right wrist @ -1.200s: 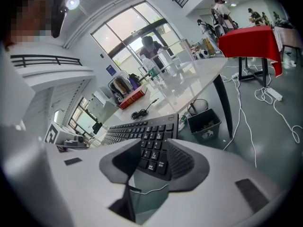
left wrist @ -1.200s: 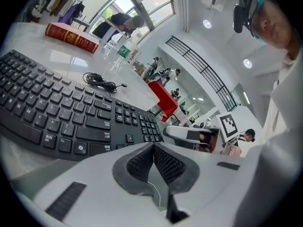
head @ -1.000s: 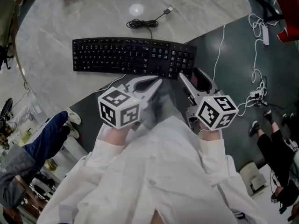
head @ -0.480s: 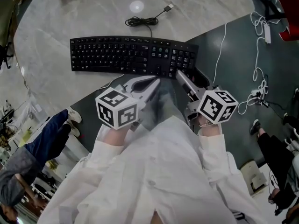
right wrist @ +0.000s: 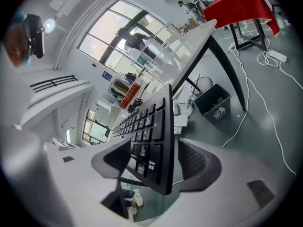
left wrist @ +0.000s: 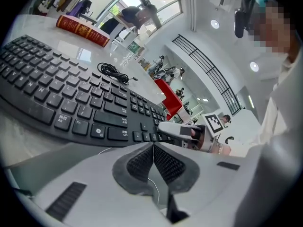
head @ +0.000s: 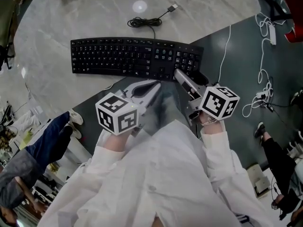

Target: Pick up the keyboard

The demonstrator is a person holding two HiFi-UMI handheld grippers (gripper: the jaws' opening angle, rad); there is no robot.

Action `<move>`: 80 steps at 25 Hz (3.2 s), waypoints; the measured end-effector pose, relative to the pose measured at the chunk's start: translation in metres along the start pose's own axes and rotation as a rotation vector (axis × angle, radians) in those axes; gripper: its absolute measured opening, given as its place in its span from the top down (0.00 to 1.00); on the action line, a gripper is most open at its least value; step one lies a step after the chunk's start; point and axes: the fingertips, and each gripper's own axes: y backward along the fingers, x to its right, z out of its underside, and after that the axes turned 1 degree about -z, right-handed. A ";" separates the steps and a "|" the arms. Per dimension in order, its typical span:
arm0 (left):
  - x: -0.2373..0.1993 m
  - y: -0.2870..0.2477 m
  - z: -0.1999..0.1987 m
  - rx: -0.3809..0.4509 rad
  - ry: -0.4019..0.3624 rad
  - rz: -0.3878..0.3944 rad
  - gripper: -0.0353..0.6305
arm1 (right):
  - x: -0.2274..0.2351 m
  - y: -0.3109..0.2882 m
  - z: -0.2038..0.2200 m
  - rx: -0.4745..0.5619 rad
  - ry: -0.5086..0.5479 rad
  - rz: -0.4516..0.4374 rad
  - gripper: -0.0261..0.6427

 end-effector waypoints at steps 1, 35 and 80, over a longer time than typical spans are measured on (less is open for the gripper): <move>-0.001 0.000 0.001 -0.001 0.004 -0.001 0.93 | -0.001 -0.001 0.000 -0.001 -0.007 -0.006 0.53; -0.003 0.005 0.004 0.054 0.123 0.088 0.92 | -0.015 -0.013 -0.001 -0.046 -0.111 -0.100 0.64; -0.040 0.017 -0.048 0.355 0.403 0.168 0.53 | -0.057 0.019 -0.014 -0.089 -0.019 -0.103 0.73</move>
